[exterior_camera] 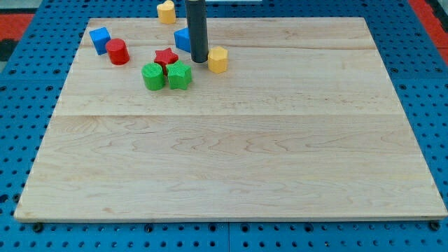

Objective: Place the blue triangle at the top center of the board

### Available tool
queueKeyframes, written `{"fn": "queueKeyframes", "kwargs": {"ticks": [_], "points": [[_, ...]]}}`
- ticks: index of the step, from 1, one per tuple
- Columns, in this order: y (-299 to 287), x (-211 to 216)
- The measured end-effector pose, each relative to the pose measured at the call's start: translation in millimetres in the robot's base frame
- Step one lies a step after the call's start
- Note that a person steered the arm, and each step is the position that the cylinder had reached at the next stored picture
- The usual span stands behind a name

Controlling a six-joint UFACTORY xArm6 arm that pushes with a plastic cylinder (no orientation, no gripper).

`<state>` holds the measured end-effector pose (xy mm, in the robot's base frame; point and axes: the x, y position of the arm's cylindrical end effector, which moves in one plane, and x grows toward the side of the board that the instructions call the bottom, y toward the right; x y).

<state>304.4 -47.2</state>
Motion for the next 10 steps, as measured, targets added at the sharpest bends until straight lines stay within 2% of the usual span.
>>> {"fn": "queueKeyframes", "kwargs": {"ticks": [1, 2, 3, 4, 5, 6, 7, 8, 9, 10], "points": [[8, -5], [-23, 10], [-45, -2], [-36, -28], [1, -54], [25, -47], [-7, -33], [-27, -57], [-8, -77], [52, -81]]}}
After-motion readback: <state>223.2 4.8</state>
